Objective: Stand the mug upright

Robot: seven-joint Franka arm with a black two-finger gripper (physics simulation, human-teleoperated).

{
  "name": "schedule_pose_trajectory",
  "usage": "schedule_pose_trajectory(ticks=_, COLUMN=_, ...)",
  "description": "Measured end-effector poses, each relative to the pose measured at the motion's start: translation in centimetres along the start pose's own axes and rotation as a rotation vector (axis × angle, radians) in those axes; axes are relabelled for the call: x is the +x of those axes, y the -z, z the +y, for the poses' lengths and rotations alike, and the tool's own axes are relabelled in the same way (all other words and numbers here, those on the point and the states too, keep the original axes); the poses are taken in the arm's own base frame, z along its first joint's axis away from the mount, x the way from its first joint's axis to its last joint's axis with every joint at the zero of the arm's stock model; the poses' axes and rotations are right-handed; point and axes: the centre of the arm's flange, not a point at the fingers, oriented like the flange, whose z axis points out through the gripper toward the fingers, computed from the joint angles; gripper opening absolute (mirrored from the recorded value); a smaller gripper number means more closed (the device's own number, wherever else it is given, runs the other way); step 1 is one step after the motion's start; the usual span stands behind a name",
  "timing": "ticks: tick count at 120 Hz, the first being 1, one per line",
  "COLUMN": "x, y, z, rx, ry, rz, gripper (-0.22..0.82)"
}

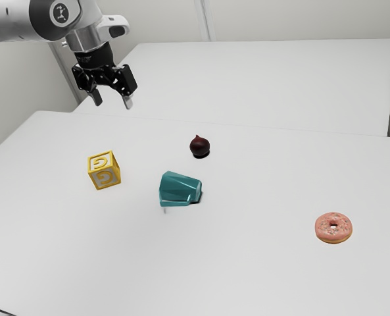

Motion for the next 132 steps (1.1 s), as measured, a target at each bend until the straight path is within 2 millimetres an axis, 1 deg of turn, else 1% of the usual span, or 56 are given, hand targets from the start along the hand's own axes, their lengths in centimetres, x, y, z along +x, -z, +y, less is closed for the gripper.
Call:
schedule_pose_trajectory(ticks=17, x=-0.3, y=-0.5, z=-0.1, rx=0.001, ry=0.003, rz=-0.01, gripper=0.59)
schedule_pose_trajectory(ticks=36, x=-0.8, y=-2.1, z=-0.3, rx=0.002, ry=0.008, rz=-0.024, gripper=0.59)
schedule_pose_trajectory(ticks=58, x=-1.3, y=-5.6, z=-0.5, rx=-0.06, ry=0.021, rz=-0.018, gripper=0.58)
schedule_pose_trajectory(ticks=80, x=-1.1, y=-8.6, z=-0.9, rx=-0.151, ry=0.039, rz=0.015, gripper=0.58)
schedule_pose_trajectory(ticks=97, x=-1.1, y=-12.5, z=-1.1, rx=-0.243, ry=0.062, rz=0.03, gripper=0.58)
schedule_pose_trajectory(ticks=107, x=-1.1, y=-14.4, z=-1.4, rx=-0.297, ry=0.079, rz=0.051, gripper=0.58)
schedule_pose_trajectory(ticks=123, x=-0.8, y=-15.9, z=-2.0, rx=-0.379, ry=0.098, rz=0.102, gripper=0.58)
schedule_pose_trajectory(ticks=132, x=-0.7, y=-17.2, z=-2.2, rx=-0.418, ry=0.108, rz=0.12, gripper=0.58)
